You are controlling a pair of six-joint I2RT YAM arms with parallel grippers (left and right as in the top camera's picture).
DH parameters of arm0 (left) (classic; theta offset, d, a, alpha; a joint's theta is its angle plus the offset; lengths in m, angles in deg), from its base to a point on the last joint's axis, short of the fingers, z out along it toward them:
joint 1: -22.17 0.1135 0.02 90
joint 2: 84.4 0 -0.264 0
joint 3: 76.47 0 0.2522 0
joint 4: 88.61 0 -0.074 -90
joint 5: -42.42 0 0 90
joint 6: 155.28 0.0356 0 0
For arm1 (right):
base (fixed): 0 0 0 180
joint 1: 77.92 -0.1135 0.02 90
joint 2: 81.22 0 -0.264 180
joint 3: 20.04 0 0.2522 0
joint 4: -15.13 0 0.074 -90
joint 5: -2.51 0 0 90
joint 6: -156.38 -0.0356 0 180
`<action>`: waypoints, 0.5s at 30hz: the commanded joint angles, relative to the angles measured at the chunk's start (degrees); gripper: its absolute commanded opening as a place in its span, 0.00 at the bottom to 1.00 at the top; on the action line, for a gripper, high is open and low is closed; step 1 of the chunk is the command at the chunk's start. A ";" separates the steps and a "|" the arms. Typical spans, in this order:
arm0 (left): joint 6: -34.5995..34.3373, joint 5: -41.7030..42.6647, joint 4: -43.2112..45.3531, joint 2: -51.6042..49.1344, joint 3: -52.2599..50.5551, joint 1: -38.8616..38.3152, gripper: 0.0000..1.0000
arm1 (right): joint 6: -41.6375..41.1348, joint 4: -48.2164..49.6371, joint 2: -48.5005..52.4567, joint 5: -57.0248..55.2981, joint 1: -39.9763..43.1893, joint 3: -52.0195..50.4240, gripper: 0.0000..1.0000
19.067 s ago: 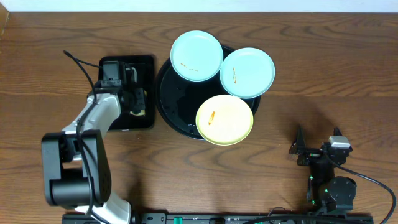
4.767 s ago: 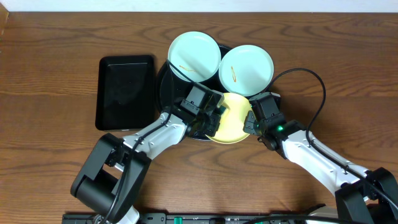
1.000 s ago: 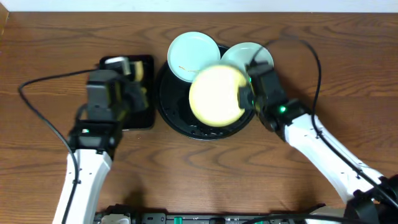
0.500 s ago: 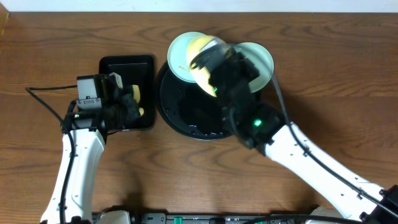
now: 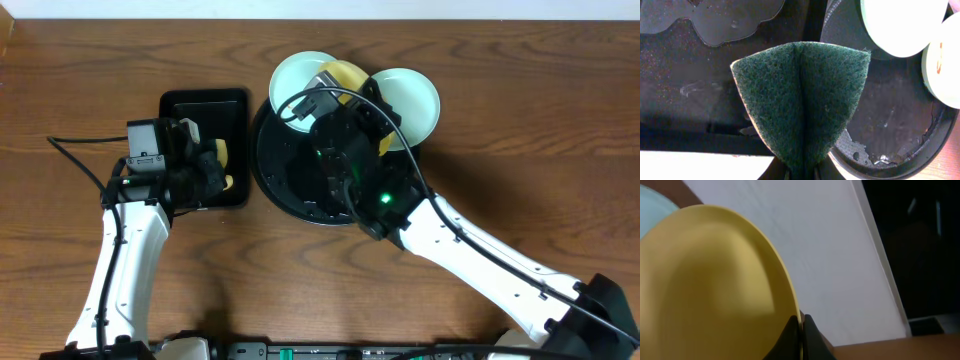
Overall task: Clean dirty plates on tray and stack at the side
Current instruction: 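Withdraw the left gripper with sponge back over the black tray, then lift the yellow plate with the right gripper and carry it right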
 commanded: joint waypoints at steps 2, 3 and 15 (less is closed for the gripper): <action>0.94 0.96 -0.35 -0.37 0.35 0.24 0.08 | -9.64 1.25 -1.05 -2.58 -0.44 1.01 0.01; 0.94 0.94 -0.44 -0.37 0.35 0.24 0.08 | -11.52 0.98 -1.49 -2.56 -0.31 1.01 0.01; 0.94 0.94 -1.31 -0.37 0.35 0.24 0.08 | -42.77 -19.67 -12.66 40.35 23.91 1.05 0.01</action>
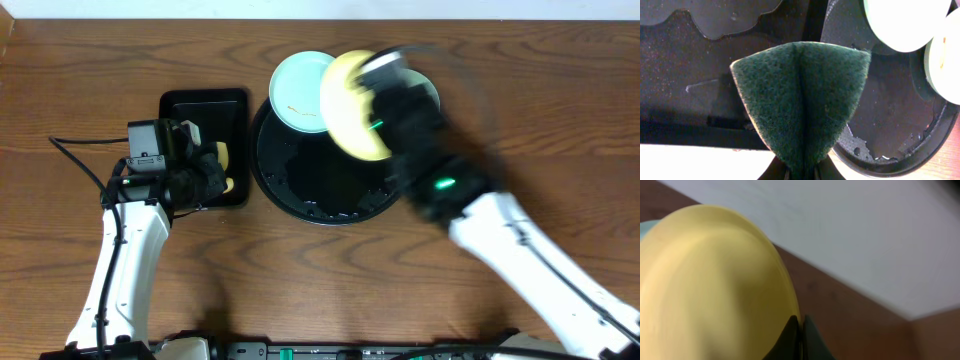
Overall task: Clean dirty plates on tray and stack at the side
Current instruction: 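Lift the yellow plate with the right gripper and carry it right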
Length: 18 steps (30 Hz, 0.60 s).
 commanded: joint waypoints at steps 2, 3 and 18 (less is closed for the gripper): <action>0.70 0.70 -0.20 -0.37 0.35 0.22 0.08 | -12.96 -2.91 -3.74 26.91 16.59 1.01 0.01; 0.70 0.70 -0.22 -0.37 0.35 0.22 0.08 | -13.70 -3.54 -3.76 32.00 21.70 1.01 0.01; 0.70 0.44 0.09 -0.37 0.35 0.22 0.08 | -14.05 -4.33 13.55 48.68 57.64 0.68 0.01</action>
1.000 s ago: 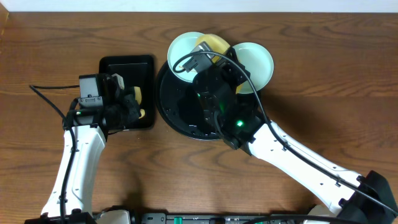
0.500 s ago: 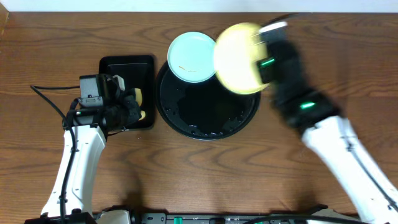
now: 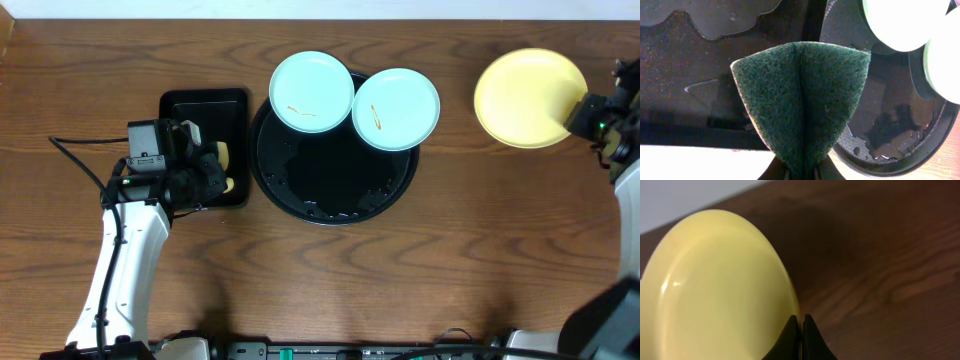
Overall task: Clean dirty plates on tray and stack at the side
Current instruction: 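Lift the yellow plate with the right gripper and carry it right, then lower the yellow plate onto the table at the right side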
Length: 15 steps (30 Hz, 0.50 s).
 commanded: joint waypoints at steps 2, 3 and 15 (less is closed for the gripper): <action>0.55 0.22 0.04 -0.37 0.35 0.24 0.08 | -0.96 3.76 7.06 3.80 1.64 0.66 0.01; 0.52 -0.11 0.04 -0.37 0.35 0.24 0.08 | -0.96 4.72 8.48 3.80 1.64 0.66 0.01; 1.86 -0.35 -0.44 -0.37 0.35 0.24 0.08 | -0.92 7.58 19.12 3.78 1.64 0.66 0.06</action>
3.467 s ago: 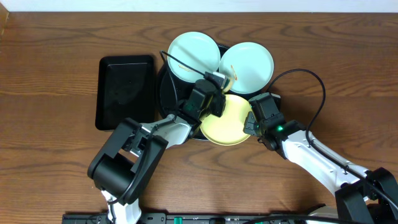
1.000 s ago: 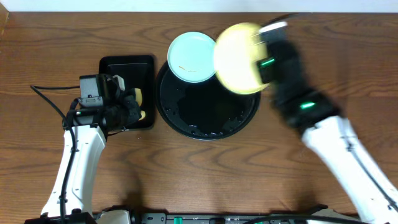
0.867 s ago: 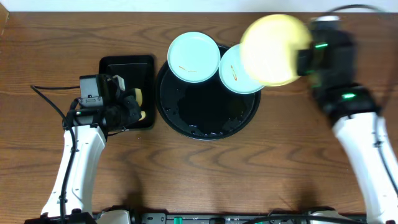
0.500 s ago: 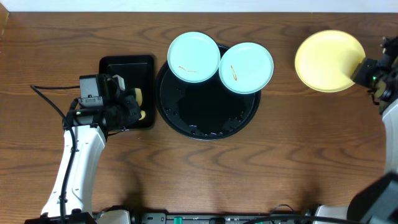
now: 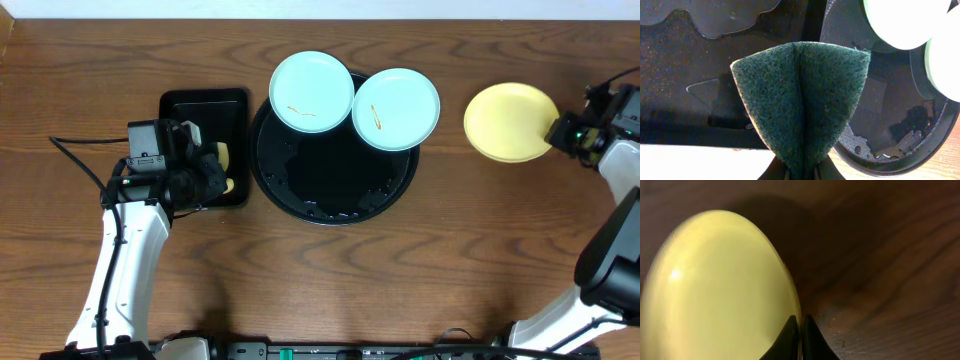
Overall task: Clean dirty plates on tray and stack at the side
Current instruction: 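Lower the yellow plate onto the table at the right side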
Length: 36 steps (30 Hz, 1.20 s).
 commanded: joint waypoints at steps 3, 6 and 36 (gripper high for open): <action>2.40 -0.31 -0.61 -0.37 0.35 0.24 0.08 | -0.22 -0.33 -0.55 1.20 0.70 0.74 0.21; 4.46 -0.31 -1.49 -0.37 0.35 0.24 0.08 | 2.93 -6.47 -2.12 4.55 0.85 2.64 0.51; 4.44 -0.31 -0.98 -0.37 0.35 0.24 0.08 | 18.25 -31.67 -1.75 -5.33 -30.56 24.68 0.99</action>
